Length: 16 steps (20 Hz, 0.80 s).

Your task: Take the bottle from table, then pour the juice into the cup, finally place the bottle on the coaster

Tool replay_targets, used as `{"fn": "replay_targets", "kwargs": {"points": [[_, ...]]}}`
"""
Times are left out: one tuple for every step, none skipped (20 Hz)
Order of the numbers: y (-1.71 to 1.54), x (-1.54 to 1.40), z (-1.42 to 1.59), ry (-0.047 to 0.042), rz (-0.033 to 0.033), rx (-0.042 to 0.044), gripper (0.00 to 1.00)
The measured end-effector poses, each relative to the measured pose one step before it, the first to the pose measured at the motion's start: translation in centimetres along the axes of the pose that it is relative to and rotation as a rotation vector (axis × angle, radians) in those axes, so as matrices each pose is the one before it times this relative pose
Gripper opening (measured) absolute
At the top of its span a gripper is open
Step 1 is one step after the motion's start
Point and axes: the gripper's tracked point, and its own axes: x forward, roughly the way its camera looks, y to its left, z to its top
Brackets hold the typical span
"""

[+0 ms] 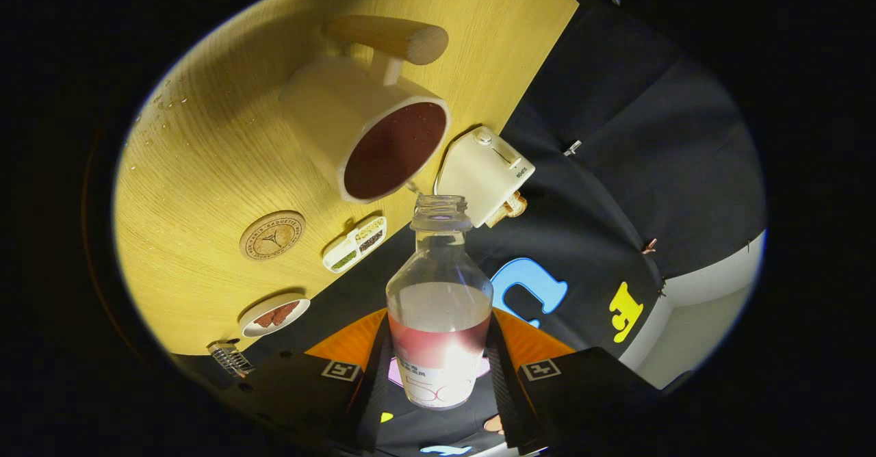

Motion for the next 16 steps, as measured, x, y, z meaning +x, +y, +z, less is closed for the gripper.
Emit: {"fn": "replay_targets", "kwargs": {"points": [[0.042, 0.084, 0.044, -0.00276, 0.00002, 0.00111, 0.70], [0.047, -0.011, 0.052, -0.00234, 0.00069, 0.00127, 0.70], [-0.033, 0.003, 0.058, -0.00261, -0.00265, -0.00017, 0.70], [-0.037, 0.047, 0.040, -0.00301, -0.00269, 0.00103, 0.70], [0.056, 0.031, -0.011, -0.00080, 0.00014, 0.00616, 0.70], [0.083, 0.022, -0.158, 0.00209, 0.00108, 0.01098, 0.70], [0.199, -0.022, 0.019, 0.00458, 0.00354, 0.01538, 0.70], [0.241, -0.071, -0.108, 0.00537, 0.00447, 0.01818, 0.70], [0.232, -0.006, -0.042, 0.00380, 0.00638, 0.01841, 0.70], [0.149, -0.027, -0.106, 0.00375, 0.00569, 0.02198, 0.70], [0.192, -0.025, -0.061, 0.00134, 0.00025, 0.02527, 0.70], [0.111, -0.090, 0.050, -0.00208, -0.00534, 0.02062, 0.70], [0.141, -0.030, 0.230, -0.00428, -0.00500, 0.01532, 0.70], [0.127, 0.011, 0.092, -0.00261, -0.00255, 0.01390, 0.70], [0.212, 0.037, -0.010, -0.00089, 0.00368, 0.02534, 0.70], [0.291, -0.010, -0.086, 0.00302, 0.00709, 0.03721, 0.70]]}}
